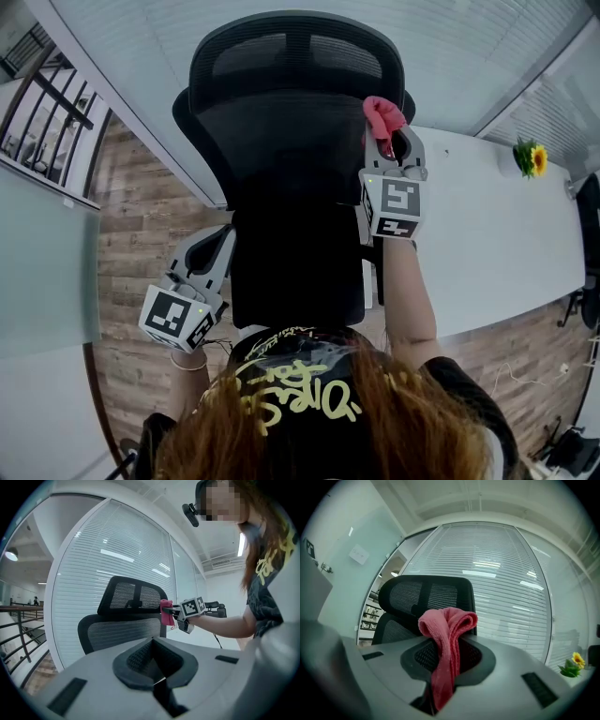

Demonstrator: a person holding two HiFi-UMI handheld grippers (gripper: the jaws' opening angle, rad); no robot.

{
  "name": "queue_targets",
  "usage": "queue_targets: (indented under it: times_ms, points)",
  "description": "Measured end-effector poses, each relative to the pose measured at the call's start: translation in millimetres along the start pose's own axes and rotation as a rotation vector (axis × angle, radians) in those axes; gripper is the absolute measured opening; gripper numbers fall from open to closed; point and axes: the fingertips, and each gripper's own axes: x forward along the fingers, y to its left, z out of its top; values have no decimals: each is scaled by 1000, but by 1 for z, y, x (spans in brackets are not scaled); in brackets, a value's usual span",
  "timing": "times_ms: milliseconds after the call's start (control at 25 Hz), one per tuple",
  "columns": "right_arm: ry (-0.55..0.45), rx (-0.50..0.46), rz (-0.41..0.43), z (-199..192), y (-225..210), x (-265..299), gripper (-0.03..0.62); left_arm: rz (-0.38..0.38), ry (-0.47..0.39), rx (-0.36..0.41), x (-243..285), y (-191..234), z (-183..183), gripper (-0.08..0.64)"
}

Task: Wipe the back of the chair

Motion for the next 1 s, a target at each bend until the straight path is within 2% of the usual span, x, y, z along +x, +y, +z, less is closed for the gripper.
queue_targets:
  times_ms: [1000]
  points:
    - [19, 82, -34, -7, 23, 32, 66, 10, 4, 19, -19, 48, 5, -6]
